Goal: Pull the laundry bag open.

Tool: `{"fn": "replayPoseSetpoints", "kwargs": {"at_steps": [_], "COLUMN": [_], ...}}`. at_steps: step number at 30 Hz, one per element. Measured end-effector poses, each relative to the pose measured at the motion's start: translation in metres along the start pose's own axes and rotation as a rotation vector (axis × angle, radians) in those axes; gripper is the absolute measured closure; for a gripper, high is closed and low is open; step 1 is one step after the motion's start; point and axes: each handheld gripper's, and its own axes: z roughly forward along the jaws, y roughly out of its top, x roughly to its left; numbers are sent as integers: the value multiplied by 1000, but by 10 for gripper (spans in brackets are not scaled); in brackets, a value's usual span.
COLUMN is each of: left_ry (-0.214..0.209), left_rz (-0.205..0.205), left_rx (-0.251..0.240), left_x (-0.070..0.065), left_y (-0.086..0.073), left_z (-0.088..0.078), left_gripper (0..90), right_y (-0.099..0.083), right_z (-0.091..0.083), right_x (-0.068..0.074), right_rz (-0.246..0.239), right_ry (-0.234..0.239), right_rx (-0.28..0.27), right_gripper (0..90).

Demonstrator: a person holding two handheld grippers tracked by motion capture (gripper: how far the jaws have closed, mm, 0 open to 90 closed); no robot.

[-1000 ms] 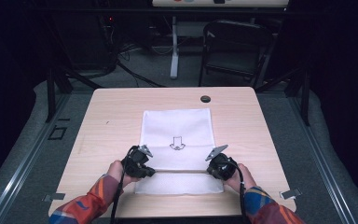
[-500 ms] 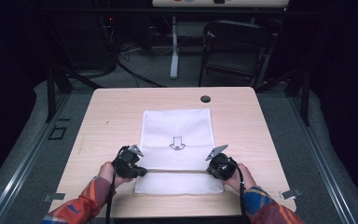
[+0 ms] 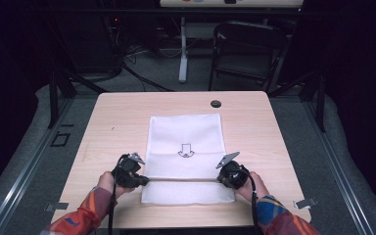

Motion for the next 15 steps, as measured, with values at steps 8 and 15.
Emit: {"fn": "replayPoseSetpoints", "kwargs": {"at_steps": [8, 15], "left_ry": [12, 19], "left_rz": [-31, -48], "left_rx": [1, 4], "left_x": [4, 8], "left_y": [-6, -10], "left_z": [-2, -5], "left_gripper": [868, 869], "right_y": [0, -1], "right_z": [1, 1], "right_x": [0, 0], "right_rz": [6, 8], "right_ry": [3, 5], "right_rx": [-8, -9], "right_gripper": [900, 900]}}
